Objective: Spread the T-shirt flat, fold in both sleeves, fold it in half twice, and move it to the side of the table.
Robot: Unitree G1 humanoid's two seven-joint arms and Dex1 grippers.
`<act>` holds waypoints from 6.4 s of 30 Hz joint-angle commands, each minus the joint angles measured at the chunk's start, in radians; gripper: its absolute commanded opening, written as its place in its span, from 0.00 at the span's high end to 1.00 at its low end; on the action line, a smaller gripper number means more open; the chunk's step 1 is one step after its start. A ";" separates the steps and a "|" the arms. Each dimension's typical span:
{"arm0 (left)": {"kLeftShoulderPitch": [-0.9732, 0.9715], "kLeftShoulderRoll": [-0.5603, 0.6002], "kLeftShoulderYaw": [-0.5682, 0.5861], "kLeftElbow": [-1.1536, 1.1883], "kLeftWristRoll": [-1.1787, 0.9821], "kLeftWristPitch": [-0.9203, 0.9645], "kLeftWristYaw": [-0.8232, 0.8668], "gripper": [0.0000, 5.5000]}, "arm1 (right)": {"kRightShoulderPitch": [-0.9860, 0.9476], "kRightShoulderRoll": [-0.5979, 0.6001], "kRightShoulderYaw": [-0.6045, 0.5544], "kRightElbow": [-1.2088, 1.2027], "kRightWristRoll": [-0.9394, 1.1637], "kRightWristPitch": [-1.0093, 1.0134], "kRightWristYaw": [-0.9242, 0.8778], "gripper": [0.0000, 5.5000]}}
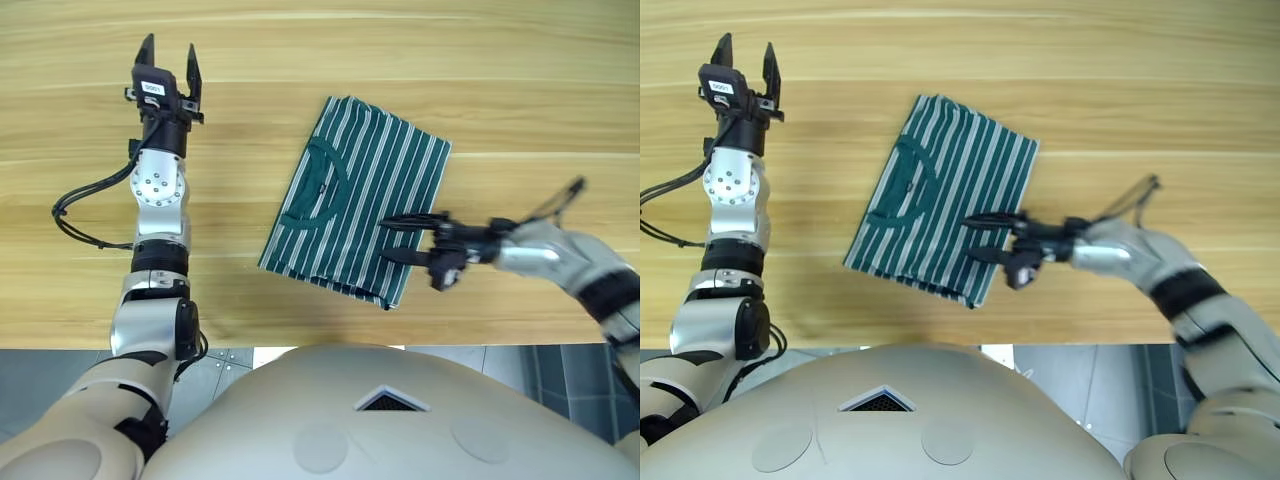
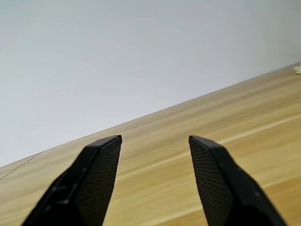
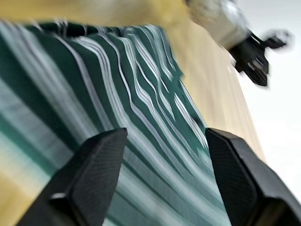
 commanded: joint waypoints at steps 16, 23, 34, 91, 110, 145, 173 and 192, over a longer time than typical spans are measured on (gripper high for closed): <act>0.631 0.670 -0.002 -0.433 0.216 -0.333 -0.476 0.52 | 0.628 0.043 -0.394 -0.257 -0.154 0.296 0.051 0.44; 0.429 0.673 -0.149 -0.413 0.532 -0.439 -0.437 0.52 | 0.739 0.099 -0.408 -0.462 -0.275 0.390 0.113 0.44; 0.108 0.469 -0.515 -0.142 0.741 -0.618 -0.356 0.52 | 0.626 0.203 -0.305 -0.467 -0.301 0.391 0.217 0.44; 0.153 0.477 -0.626 -0.128 0.622 -0.617 -0.296 0.97 | 0.519 0.232 -0.339 -0.394 -0.294 0.374 0.237 0.91; 0.438 0.510 -0.534 -0.290 0.551 -0.546 -0.163 0.99 | 0.501 0.255 -0.395 -0.380 -0.260 0.345 0.225 0.98; 0.243 0.159 -0.352 -0.545 0.095 0.159 -0.314 0.99 | 0.092 0.476 -0.520 -0.216 -0.154 0.609 0.149 0.98; -0.430 -0.094 -0.235 0.468 0.186 0.117 0.050 0.60 | -0.721 0.816 -0.328 0.927 -0.422 0.637 -0.353 0.54; 0.063 0.022 0.043 0.223 -0.056 -0.193 0.064 0.60 | -0.784 0.885 -0.314 1.057 -0.311 0.512 -0.054 0.54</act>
